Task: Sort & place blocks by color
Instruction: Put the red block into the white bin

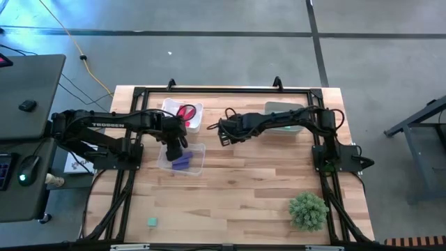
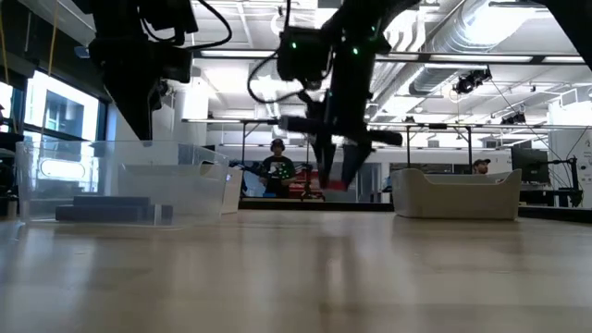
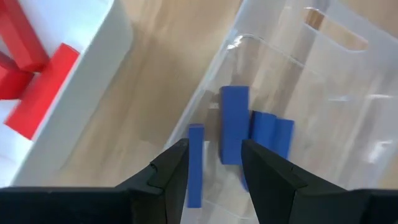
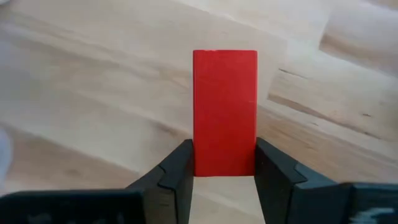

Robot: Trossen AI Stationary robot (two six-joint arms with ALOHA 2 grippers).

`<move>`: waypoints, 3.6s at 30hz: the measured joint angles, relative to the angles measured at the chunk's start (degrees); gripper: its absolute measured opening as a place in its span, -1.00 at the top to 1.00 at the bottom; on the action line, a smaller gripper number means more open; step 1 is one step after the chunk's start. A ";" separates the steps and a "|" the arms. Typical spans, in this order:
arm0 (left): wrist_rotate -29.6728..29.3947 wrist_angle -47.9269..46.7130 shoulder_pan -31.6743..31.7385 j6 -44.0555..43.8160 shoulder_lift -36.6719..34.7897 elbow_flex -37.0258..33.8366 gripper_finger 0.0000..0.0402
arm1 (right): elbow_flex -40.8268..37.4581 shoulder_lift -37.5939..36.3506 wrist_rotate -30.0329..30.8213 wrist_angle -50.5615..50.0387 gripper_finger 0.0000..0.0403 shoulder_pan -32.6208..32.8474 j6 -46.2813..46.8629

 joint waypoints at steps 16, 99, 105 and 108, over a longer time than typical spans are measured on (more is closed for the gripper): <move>9.22 1.22 -0.02 -10.89 0.01 6.36 0.31 | 15.59 -0.13 0.47 -9.65 0.43 2.96 -29.81; 28.93 22.94 -0.09 -43.33 -0.02 7.32 0.71 | 25.45 -0.33 3.96 2.53 0.43 15.37 -73.88; 27.14 22.91 -0.13 -40.80 0.00 7.26 0.78 | 25.45 -0.35 3.94 1.85 0.41 15.27 -74.38; 25.36 22.92 -0.15 -39.81 0.01 7.26 0.79 | 25.45 -0.35 3.94 1.03 0.34 15.24 -74.14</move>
